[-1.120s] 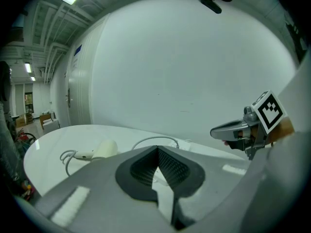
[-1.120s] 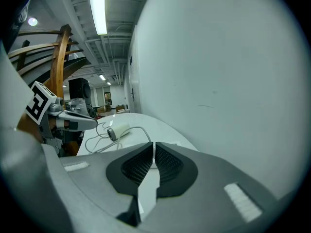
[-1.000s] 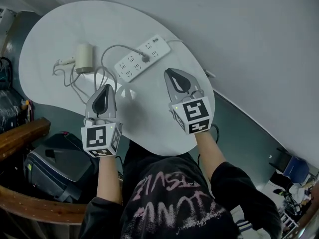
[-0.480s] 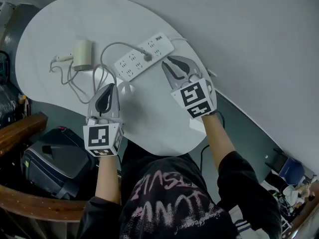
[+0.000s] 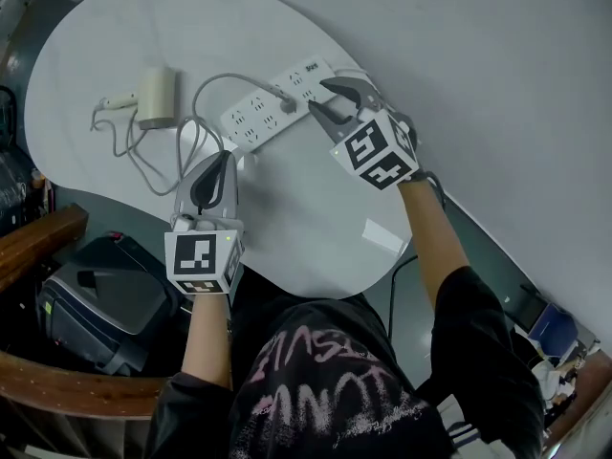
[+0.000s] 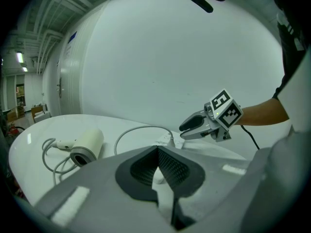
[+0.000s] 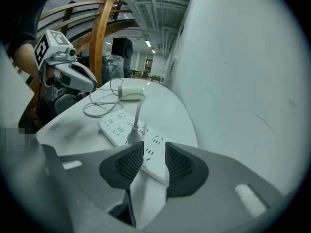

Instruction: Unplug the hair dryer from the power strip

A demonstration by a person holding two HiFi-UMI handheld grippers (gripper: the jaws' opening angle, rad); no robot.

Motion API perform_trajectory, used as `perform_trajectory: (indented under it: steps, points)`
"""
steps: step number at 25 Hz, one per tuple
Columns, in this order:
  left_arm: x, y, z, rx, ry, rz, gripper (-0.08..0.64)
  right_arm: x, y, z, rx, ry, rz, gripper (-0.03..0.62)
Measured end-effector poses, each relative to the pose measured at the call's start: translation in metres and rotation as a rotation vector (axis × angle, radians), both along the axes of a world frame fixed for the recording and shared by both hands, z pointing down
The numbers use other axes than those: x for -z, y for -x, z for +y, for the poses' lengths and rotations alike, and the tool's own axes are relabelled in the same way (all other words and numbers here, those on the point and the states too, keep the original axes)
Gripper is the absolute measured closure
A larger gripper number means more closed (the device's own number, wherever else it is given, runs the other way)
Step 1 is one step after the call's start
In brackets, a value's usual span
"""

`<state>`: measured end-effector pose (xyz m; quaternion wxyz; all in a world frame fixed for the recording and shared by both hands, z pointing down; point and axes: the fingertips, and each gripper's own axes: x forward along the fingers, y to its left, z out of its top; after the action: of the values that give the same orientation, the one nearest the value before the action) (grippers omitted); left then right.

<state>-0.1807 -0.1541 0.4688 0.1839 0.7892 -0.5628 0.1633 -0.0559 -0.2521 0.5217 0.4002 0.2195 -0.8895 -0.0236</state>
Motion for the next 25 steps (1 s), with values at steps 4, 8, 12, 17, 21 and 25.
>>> perform_trajectory:
  steps: [4,8,12,17,21,25]
  points:
    - [-0.005,-0.005,-0.002,-0.013,0.003,0.005,0.56,-0.008,0.005,-0.012,0.027,0.021,0.014,0.43]
    - [-0.007,-0.011,-0.005,-0.026,0.008,0.011,0.56,-0.017,0.009,-0.02,0.037,0.057,0.018,0.414]
    - [-0.008,-0.011,-0.008,-0.031,0.009,0.015,0.56,-0.024,0.01,-0.024,0.023,0.095,0.013,0.414]
    - [-0.011,-0.011,-0.01,-0.033,0.015,0.019,0.56,-0.029,0.01,-0.024,0.003,0.106,0.006,0.408]
    - [-0.012,-0.015,-0.014,-0.038,0.02,0.027,0.56,-0.03,0.009,-0.023,-0.006,0.12,0.01,0.421]
    - [-0.012,-0.023,-0.019,-0.047,0.04,0.036,0.56,-0.032,0.009,-0.024,-0.045,0.161,-0.043,0.42]
